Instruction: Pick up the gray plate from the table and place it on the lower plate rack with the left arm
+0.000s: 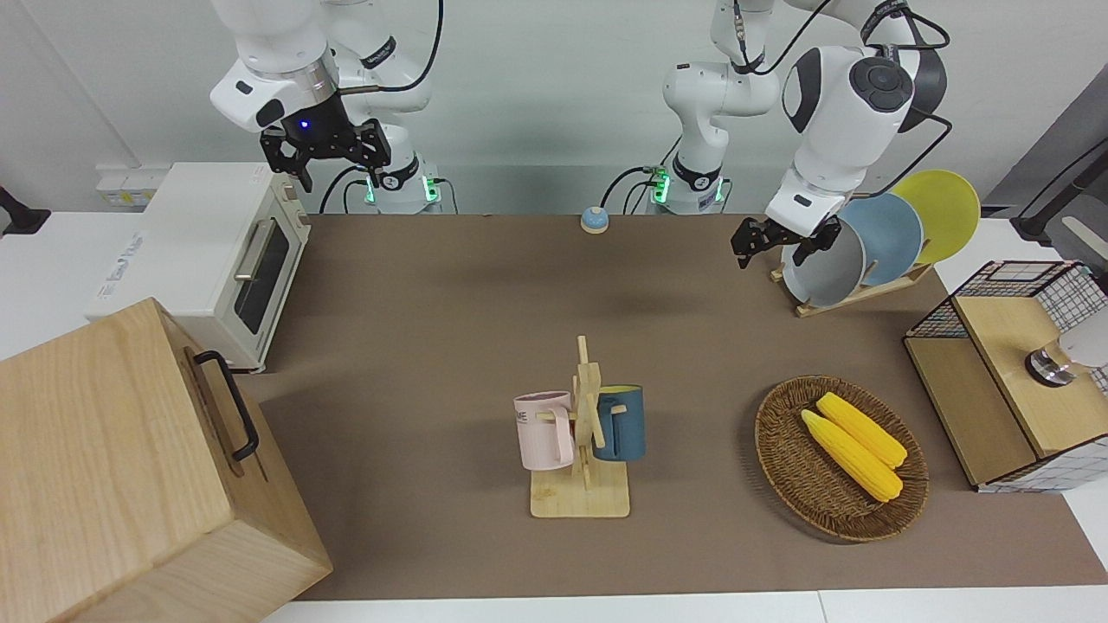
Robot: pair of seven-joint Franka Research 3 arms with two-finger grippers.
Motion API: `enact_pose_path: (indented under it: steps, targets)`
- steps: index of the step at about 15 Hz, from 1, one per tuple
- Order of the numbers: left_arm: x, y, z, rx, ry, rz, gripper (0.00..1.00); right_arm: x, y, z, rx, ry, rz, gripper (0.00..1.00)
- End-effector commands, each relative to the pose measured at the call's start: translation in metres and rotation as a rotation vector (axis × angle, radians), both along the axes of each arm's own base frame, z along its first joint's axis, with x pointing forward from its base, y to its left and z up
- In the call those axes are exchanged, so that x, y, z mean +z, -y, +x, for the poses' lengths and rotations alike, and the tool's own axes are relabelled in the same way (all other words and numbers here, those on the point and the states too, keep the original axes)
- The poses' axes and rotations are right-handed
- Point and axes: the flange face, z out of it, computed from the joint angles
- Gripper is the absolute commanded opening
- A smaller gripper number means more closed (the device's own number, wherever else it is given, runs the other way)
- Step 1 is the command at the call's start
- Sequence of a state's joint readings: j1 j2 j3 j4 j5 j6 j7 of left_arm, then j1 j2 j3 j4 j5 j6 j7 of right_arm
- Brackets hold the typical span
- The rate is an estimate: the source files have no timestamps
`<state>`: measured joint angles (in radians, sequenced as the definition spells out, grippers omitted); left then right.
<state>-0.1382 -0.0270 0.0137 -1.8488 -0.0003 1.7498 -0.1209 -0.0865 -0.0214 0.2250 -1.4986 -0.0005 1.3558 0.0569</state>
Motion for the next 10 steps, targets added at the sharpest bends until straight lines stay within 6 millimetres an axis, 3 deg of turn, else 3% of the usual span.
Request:
enact_pose_path:
  steps: [1, 10]
  targets:
    - [0.0063, -0.0026, 0.0009, -0.015, 0.024, -0.033, 1.00, 0.0040, 0.0038, -0.0027, -0.005, -0.005, 0.002, 0.990]
    - [0.0079, -0.0072, 0.0050, 0.044, 0.051, -0.035, 1.00, 0.0040, 0.0038, -0.0027, -0.005, -0.005, 0.002, 0.987]
